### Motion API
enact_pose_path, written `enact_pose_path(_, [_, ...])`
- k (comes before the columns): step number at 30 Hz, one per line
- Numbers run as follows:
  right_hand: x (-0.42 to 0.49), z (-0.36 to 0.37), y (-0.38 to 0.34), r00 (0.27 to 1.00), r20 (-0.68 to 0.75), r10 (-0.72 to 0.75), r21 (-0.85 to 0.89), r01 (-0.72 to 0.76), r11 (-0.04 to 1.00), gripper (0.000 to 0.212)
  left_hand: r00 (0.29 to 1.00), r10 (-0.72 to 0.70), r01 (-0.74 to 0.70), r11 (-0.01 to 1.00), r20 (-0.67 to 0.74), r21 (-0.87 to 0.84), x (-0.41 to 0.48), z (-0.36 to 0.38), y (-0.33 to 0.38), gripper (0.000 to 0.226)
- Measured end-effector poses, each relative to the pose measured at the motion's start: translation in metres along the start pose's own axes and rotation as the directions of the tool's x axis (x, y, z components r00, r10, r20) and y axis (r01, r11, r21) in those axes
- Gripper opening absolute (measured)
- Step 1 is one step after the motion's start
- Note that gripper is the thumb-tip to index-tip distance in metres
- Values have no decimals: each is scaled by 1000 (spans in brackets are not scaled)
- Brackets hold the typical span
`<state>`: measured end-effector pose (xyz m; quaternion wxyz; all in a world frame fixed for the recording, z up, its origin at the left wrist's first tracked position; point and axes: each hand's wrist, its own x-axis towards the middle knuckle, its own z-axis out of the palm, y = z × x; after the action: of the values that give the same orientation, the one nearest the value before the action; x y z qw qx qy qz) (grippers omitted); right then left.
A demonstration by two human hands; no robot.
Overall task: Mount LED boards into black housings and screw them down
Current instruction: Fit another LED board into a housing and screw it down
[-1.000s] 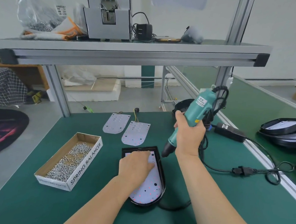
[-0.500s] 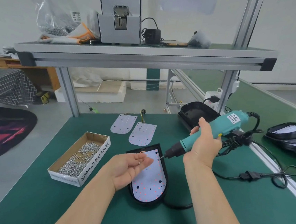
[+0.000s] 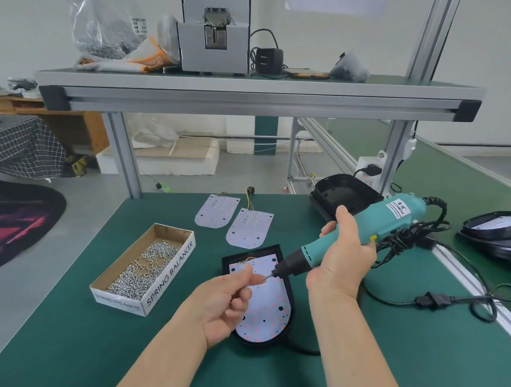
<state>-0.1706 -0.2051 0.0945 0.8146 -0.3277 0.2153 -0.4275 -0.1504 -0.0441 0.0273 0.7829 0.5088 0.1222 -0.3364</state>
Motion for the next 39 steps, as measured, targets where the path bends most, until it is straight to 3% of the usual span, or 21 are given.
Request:
enact_pose_path(5, [-4,-2,1,1000,-14,3,-25,-3,1000,24,996,-44,57,981,73,-183,-6,1,2,28])
enact_pose_path(10, [-7,-4,2,1000,-25,-3,-27,3,1000,22,978,-102,147,954,180,-261,-12,-1,3,39])
enact_pose_path(13, [-9,-5,3,1000,-29,-8,-28,8,1000,23,971,-53,119,953,233,-280,-14,-2,3,46])
enact_pose_path(17, [-9,-7,2,999,-42,-2,-24,1,1000,23,977,34,11,978,211,-209,-14,-5,1,35])
enact_pose_path(22, [-9,-7,1,998,-58,14,-15,-15,1000,21,976,51,-21,990,211,-141,-15,-7,-1,26])
enact_pose_path(26, [-10,-8,0,998,-63,25,-7,-26,1000,19,992,49,-34,991,116,-126,-18,-2,-3,12])
enact_pose_path(29, [-12,-10,-2,998,-64,30,2,-30,1000,19,998,-23,32,985,55,-168,-19,0,-4,19])
enact_pose_path(33, [-14,-9,-4,998,-60,35,4,-35,999,20,992,-83,107,944,91,-311,-17,0,-5,23])
enact_pose_path(39, [-15,-8,-6,998,-57,24,13,-24,1000,20,986,-44,101,924,160,-368,-18,0,-4,32])
